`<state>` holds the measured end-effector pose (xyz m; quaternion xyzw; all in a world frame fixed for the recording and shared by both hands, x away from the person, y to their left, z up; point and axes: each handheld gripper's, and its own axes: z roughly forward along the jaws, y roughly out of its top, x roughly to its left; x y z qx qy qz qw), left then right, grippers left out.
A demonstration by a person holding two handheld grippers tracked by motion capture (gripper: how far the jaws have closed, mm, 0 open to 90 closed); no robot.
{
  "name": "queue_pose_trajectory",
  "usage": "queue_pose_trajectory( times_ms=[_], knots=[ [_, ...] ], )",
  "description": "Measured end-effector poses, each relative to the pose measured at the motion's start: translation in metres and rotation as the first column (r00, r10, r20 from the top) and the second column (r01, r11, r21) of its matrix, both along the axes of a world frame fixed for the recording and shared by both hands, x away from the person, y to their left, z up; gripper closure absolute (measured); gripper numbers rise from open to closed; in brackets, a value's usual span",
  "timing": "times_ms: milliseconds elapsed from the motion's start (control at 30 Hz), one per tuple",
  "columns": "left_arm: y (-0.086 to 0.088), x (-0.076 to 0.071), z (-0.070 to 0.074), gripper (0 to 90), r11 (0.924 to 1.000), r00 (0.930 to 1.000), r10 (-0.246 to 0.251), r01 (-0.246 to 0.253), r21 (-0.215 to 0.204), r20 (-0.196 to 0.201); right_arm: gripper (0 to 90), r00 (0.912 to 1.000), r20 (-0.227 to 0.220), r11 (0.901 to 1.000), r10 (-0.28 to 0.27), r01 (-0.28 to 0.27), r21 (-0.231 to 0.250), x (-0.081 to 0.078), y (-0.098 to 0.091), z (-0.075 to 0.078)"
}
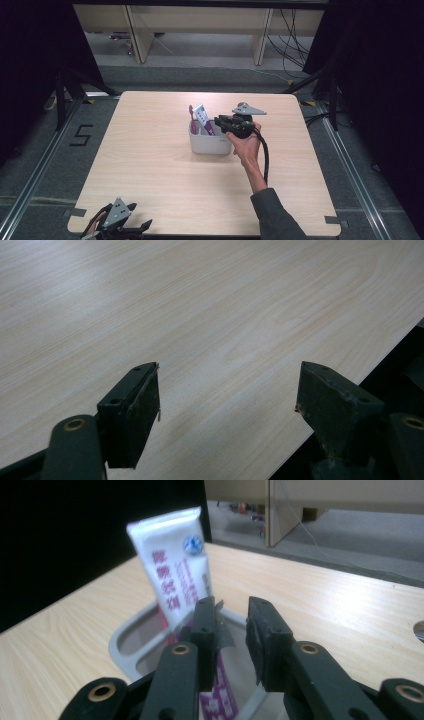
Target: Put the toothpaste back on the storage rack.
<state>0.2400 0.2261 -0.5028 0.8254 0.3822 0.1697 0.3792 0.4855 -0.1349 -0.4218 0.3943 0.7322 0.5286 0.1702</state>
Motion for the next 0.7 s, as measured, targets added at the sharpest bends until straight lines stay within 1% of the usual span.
queue_pose_trajectory(
  times_ms=[33,67,133,200,233,267,300,333,367,400,433,467,500,533,567,600,633,667,700],
  knots=[
    [0.0,0.0,0.0,24.9,1.0,1.0,0.002,-0.002,0.0,0.001,73.8,1.0,-0.004,1.0,0.0,0.0,0.003,-0.002,-0.001,-0.001],
    [0.0,0.0,0.0,24.9,1.0,1.0,0.001,-0.001,0.002,0.0,73.2,1.0,0.002,0.9999,0.008,-0.008,-0.012,-0.002,-0.002,-0.001],
    [0.0,0.0,0.0,24.9,1.0,1.0,0.004,-0.004,0.007,-0.004,72.5,0.9998,-0.017,1.0,0.003,-0.002,0.008,-0.005,-0.004,-0.002],
    [0.0,0.0,0.0,24.9,1.0,1.0,0.001,-0.001,0.005,-0.003,71.6,0.9999,-0.01,0.9999,0.01,-0.01,0.007,-0.006,-0.005,-0.001],
    [0.0,0.0,0.0,24.9,1.0,1.0,0.003,-0.003,0.007,-0.004,70.8,0.9999,-0.009,1.0,0.006,-0.006,-0.003,-0.007,-0.006,-0.001],
    [0.0,0.0,0.0,24.9,1.0,1.0,0.003,-0.003,0.008,-0.004,70.6,0.9998,-0.007,0.9998,0.018,-0.018,0.0,-0.007,-0.007,-0.001],
    [0.0,0.0,0.0,24.9,1.0,1.0,0.003,-0.003,0.008,-0.003,70.3,0.9995,-0.03,0.9998,0.01,-0.009,0.016,-0.009,-0.007,0.0],
    [0.0,0.0,0.0,24.9,1.0,1.0,0.001,-0.001,0.003,-0.001,69.9,0.9998,-0.001,0.9998,0.018,-0.018,0.005,-0.009,-0.008,0.0],
    [0.0,0.0,0.0,24.9,1.0,1.0,0.001,-0.001,0.007,-0.003,68.8,0.9999,-0.001,0.9999,0.013,-0.013,-0.002,-0.01,-0.009,0.001],
    [0.0,0.0,0.0,24.9,1.0,1.0,0.004,-0.004,0.007,-0.002,68.2,0.9997,-0.015,0.9998,0.02,-0.02,0.005,-0.01,-0.009,0.002],
    [0.0,0.0,0.001,24.9,1.0,1.0,0.003,-0.003,0.008,-0.003,67.5,0.9999,0.001,0.9998,0.015,-0.015,-0.015,-0.011,-0.011,0.003],
    [0.0,0.0,0.0,24.9,1.0,1.0,0.001,-0.001,0.003,0.0,67.2,0.9996,-0.027,0.9999,0.011,-0.01,0.012,-0.013,-0.01,0.003],
    [0.0,0.0,0.0,24.9,1.0,1.0,0.0,0.0,0.004,0.001,66.8,0.9997,-0.015,0.9998,0.018,-0.018,0.003,-0.012,-0.012,0.003],
    [0.0,0.0,0.0,24.9,1.0,1.0,0.001,-0.001,0.004,0.001,65.6,0.9997,-0.013,0.9998,0.018,-0.018,0.01,-0.013,-0.013,0.003],
    [0.0,0.0,0.0,24.9,1.0,1.0,0.002,-0.002,0.003,0.0,64.5,0.9993,-0.035,0.9998,0.012,-0.012,0.016,-0.015,-0.013,0.004],
    [0.0,0.0,0.001,24.9,1.0,1.0,0.004,-0.004,0.008,-0.002,64.3,0.9999,-0.004,0.9999,0.017,-0.017,0.004,-0.014,-0.015,0.003],
    [0.0,0.0,0.0,24.9,1.0,1.0,0.004,-0.004,0.009,-0.003,63.9,0.9997,-0.017,0.9998,0.02,-0.019,0.006,-0.015,-0.016,0.003],
    [0.0,0.0,0.0,24.9,1.0,1.0,0.005,-0.005,0.008,-0.002,63.6,0.9997,-0.02,0.9998,0.017,-0.017,0.011,-0.016,-0.017,0.003],
    [0.0,0.0,0.0,24.9,1.0,1.0,0.005,-0.005,0.009,-0.002,63.2,0.9998,-0.015,0.9999,0.013,-0.013,0.0,-0.016,-0.019,0.003]
  ],
)
